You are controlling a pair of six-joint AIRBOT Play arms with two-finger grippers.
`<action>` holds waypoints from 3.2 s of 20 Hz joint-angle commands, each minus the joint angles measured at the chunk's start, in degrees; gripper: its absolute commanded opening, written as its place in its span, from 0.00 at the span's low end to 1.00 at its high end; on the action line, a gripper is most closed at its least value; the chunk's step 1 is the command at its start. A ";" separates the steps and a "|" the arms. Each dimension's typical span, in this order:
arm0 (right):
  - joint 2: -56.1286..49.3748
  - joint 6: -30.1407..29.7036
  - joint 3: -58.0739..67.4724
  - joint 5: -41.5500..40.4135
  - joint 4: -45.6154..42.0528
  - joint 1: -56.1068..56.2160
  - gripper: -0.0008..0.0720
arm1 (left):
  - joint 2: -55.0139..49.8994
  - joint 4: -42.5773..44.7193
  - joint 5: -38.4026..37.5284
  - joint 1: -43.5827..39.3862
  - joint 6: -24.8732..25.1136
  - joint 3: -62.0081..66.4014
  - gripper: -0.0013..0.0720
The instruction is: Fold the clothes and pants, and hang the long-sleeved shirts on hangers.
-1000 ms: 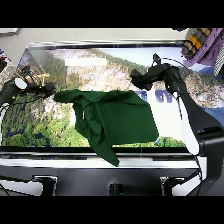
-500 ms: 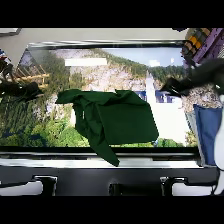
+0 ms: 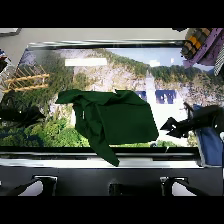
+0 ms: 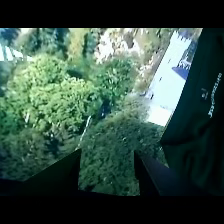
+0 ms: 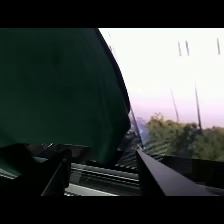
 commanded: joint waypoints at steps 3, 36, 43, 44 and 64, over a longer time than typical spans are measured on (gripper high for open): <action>0.90 0.00 -8.70 8.52 1.99 5.38 0.66 | 1.29 -2.45 -2.80 0.13 0.00 -3.21 0.55; 25.22 2.84 -8.79 9.33 3.98 10.05 0.05 | -5.38 -27.96 25.22 -24.68 4.63 -19.02 0.03; 31.45 0.02 8.50 18.27 6.88 10.05 0.05 | 10.23 -23.69 16.94 -7.37 4.50 2.75 0.03; 32.02 0.04 13.27 18.45 6.88 10.05 0.05 | 12.70 -23.69 15.76 -4.42 4.50 6.88 0.03; 23.32 19.34 50.45 3.02 -3.58 10.08 0.05 | 24.06 -22.51 2.12 22.75 1.86 26.10 0.03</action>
